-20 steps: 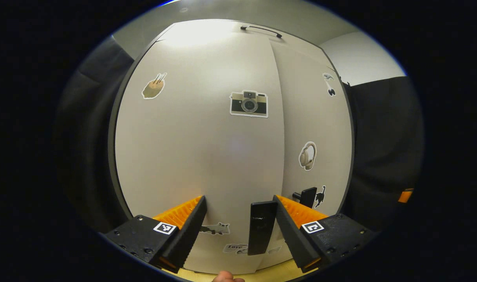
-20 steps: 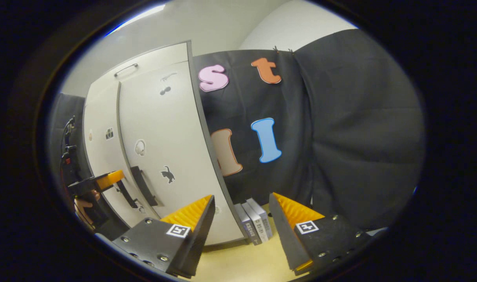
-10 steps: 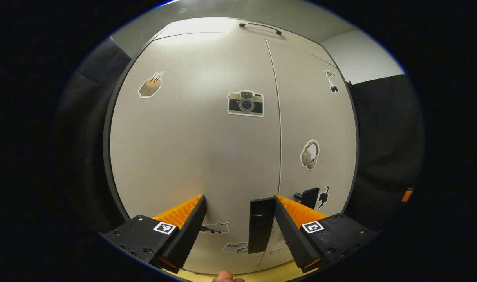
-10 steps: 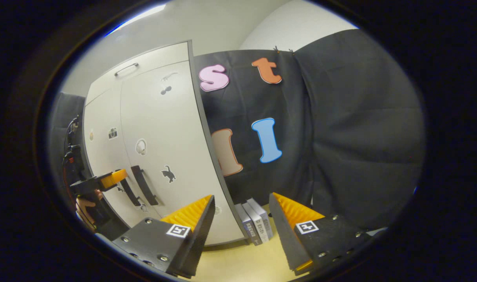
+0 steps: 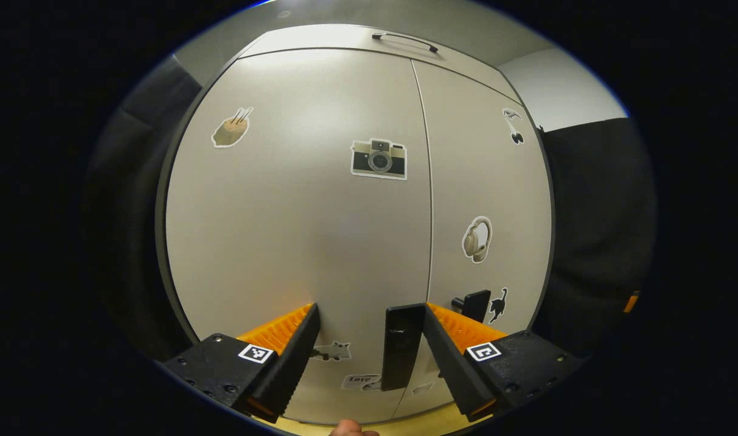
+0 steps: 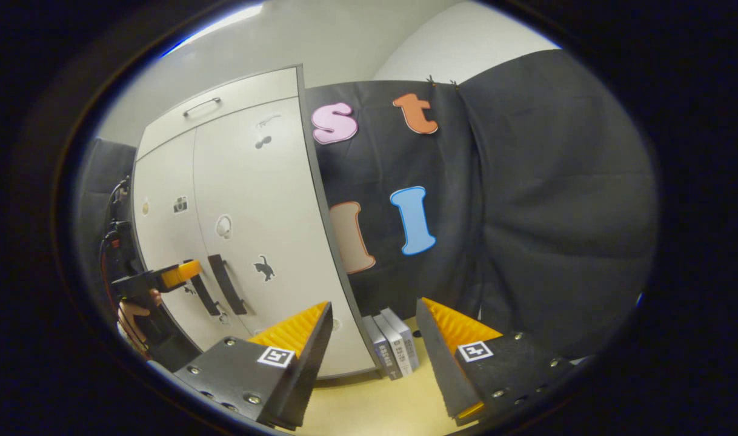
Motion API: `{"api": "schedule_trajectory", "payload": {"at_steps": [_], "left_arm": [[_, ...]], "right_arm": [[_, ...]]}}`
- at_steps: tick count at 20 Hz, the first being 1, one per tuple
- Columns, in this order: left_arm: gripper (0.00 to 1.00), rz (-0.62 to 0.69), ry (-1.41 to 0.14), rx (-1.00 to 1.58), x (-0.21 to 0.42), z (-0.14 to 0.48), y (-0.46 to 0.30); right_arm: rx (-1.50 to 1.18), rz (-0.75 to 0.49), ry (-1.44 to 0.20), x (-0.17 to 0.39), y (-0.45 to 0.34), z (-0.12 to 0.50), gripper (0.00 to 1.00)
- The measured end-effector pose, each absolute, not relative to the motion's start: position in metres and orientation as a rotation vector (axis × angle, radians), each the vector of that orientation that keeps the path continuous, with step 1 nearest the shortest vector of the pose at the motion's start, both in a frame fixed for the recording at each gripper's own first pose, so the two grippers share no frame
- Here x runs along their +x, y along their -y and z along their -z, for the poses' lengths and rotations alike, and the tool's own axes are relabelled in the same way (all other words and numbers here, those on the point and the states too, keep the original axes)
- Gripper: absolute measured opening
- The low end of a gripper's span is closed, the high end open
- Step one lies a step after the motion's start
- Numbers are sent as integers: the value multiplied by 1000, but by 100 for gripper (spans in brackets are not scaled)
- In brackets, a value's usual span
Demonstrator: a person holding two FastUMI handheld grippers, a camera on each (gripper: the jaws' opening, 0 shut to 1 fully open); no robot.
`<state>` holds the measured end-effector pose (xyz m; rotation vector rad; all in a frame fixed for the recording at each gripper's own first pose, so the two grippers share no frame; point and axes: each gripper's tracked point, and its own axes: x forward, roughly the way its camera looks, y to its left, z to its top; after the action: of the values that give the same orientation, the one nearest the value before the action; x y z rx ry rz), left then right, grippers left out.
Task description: Grab one shoe with the right hand and put it into the shoe cabinet, grab the other shoe with the left hand and put it into the shoe cabinet; then close the right door with the right hand and the left door with the left hand.
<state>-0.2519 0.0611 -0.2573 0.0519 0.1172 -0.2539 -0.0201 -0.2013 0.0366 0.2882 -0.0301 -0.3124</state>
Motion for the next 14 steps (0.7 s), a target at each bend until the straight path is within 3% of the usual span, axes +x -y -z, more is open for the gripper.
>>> {"api": "schedule_trajectory", "payload": {"at_steps": [14], "left_arm": [[98, 214, -92, 64, -289, 237, -84]], "right_arm": [[288, 246, 44, -27, 173, -44, 83]]}}
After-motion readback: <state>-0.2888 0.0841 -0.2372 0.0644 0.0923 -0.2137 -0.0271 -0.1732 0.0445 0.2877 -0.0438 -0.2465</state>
